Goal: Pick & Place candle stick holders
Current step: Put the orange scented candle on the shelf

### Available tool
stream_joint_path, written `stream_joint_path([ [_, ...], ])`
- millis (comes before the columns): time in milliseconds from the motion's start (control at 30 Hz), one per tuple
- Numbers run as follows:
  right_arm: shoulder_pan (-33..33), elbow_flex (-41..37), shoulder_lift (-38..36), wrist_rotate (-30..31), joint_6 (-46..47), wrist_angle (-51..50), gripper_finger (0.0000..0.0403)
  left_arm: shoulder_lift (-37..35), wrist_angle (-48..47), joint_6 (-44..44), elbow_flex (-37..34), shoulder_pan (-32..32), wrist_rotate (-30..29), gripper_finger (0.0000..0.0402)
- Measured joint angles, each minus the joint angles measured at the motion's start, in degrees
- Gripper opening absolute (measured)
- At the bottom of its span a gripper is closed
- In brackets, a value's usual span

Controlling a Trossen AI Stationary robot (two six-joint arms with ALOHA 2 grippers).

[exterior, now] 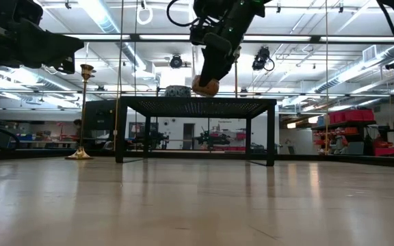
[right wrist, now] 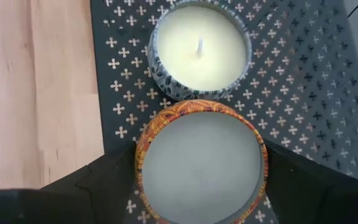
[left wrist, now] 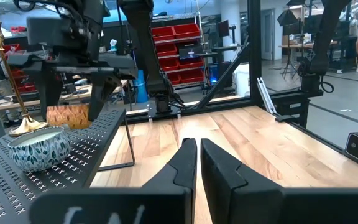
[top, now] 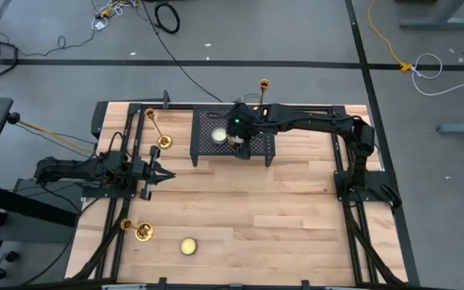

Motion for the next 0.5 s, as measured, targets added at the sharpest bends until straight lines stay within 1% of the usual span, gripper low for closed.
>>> stream_joint_path([
  [200, -0.1, -0.1, 1.1, 1.1, 0.0, -0.5, 0.0307, 0.0, 0.0, 0.0, 0.0, 0.0, 0.0, 0.0025],
  [500, -0.2, -0.1, 1.0, 1.1, 0.0, -0.3, 0.0307, 0.0, 0.0, 0.0, 0.0, 0.0, 0.0, 0.0025],
])
